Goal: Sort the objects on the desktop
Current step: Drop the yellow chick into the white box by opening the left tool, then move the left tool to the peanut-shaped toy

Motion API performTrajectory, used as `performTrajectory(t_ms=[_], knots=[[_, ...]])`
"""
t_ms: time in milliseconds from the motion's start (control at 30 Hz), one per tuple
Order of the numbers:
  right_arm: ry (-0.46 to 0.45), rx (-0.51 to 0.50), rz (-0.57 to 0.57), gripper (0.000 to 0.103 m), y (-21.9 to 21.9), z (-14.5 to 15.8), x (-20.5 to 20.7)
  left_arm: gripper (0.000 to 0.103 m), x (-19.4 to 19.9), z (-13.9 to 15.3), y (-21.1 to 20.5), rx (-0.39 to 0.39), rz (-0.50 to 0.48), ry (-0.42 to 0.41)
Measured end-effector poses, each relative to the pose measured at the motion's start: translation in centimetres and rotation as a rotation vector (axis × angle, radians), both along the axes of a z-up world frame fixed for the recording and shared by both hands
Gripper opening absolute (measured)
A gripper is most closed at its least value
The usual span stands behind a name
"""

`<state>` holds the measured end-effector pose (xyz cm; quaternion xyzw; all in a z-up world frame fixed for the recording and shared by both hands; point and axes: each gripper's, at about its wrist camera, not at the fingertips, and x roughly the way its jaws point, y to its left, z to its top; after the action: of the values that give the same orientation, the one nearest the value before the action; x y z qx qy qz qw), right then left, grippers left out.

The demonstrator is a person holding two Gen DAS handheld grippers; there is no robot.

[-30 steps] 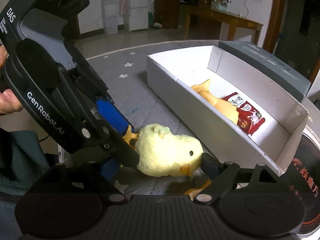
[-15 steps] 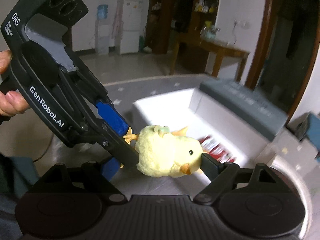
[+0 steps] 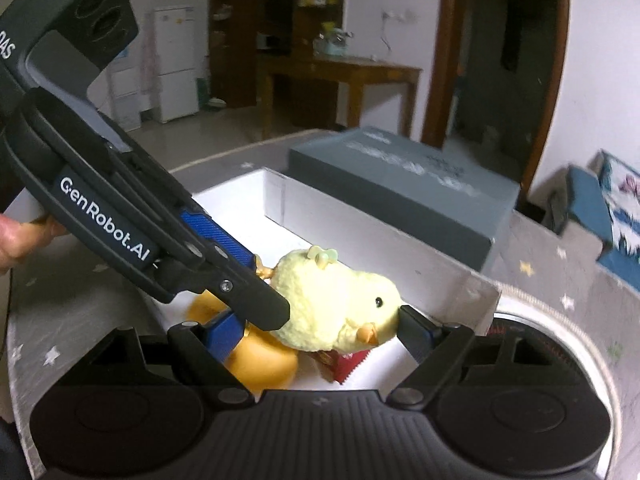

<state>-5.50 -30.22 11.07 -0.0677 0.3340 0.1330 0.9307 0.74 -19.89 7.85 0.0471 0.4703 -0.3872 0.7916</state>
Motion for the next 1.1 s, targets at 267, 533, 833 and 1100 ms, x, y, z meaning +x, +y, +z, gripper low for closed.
performTrajectory(t_ms=[267,533,833,1100], knots=[[0.005,-0.020,-0.001,0.085,-0.2,-0.8,-0.1,0.046,-0.5,0.0,0.2,0.005,0.004,-0.029],[-0.050,0.020,0.014,0.085,-0.8,1.7,-4.8,0.046,-3.9,1.9,2.3,-0.022,-0.016,-0.088],[-0.066,0.030,0.009,0.085,-2.5,3.3,-11.0,0.047,-10.3,2.7,3.8,-0.071,-0.128,-0.110],[0.040,0.027,0.028,0.085,-3.4,1.2,-13.5,0.047,-14.3,-0.4,2.0,-0.018,-0.244,-0.058]])
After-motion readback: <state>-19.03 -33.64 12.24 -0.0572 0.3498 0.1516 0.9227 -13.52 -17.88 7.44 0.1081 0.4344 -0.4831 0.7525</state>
